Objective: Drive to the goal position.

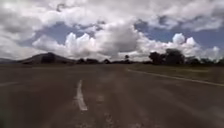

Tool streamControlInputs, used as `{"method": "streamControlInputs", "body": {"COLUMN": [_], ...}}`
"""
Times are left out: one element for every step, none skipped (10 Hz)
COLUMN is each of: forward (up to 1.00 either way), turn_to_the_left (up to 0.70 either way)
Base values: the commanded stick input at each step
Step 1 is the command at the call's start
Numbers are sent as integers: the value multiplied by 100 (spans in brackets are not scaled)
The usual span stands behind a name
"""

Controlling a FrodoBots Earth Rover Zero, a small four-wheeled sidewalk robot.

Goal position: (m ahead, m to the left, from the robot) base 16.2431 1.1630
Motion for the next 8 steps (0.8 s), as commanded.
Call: {"method": "streamControlInputs", "body": {"forward": [100, 100, 100, 100, 100, 100, 100, 100], "turn_to_the_left": [0, 0, 0, 0, 0, 0, 0, 0]}}
